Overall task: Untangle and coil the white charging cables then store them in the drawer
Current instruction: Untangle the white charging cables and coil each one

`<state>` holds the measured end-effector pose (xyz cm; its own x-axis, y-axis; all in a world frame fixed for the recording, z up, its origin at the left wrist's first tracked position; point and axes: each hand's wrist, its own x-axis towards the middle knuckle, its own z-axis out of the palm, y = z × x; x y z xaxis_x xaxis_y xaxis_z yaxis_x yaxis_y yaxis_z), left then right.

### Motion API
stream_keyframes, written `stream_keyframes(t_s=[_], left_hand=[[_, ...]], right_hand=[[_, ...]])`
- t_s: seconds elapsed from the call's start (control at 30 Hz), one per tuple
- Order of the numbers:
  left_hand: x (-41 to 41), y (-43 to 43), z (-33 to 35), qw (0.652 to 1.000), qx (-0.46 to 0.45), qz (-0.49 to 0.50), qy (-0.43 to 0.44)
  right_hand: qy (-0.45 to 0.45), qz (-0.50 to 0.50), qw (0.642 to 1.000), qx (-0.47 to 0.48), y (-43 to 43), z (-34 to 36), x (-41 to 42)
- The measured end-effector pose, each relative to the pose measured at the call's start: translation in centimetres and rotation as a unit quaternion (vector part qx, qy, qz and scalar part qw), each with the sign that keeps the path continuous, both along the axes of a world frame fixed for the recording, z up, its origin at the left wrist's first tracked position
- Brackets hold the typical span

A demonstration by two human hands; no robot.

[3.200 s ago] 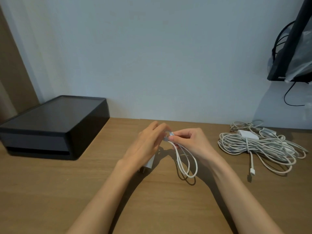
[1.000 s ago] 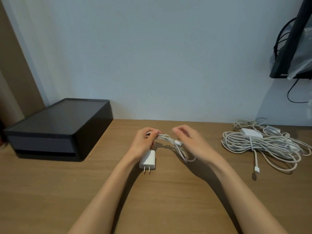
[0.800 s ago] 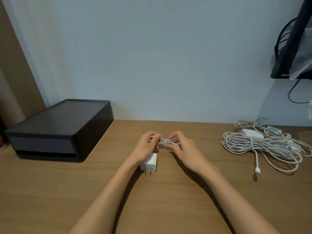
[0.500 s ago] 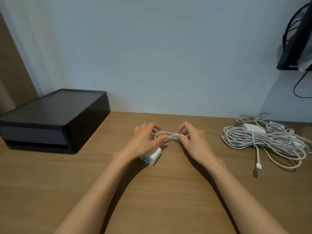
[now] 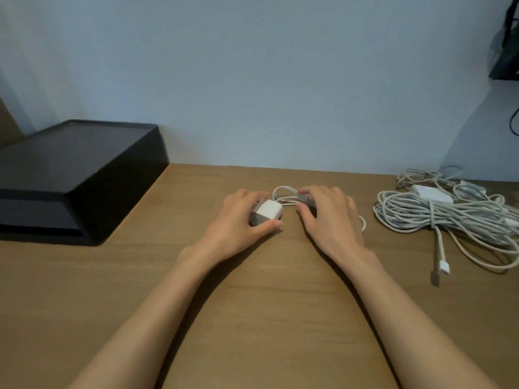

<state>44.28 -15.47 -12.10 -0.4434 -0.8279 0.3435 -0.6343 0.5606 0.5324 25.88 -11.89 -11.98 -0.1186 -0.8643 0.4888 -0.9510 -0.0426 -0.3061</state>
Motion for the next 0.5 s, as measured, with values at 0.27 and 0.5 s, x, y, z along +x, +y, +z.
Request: stream_keyframes(t_s=[0.27,0.5], left_hand=[[0.4,-0.1,0.7,0.993,0.014,0.061,0.101],[1.5,-0.3,5.2,0.992,0.064,0.066,0.087]], right_hand=[[-0.061,0.024,0.997,-0.03,0.1,1.3,2.2],[-0.107,0.037,0.993,0.043,-0.5,5.5,2.2]])
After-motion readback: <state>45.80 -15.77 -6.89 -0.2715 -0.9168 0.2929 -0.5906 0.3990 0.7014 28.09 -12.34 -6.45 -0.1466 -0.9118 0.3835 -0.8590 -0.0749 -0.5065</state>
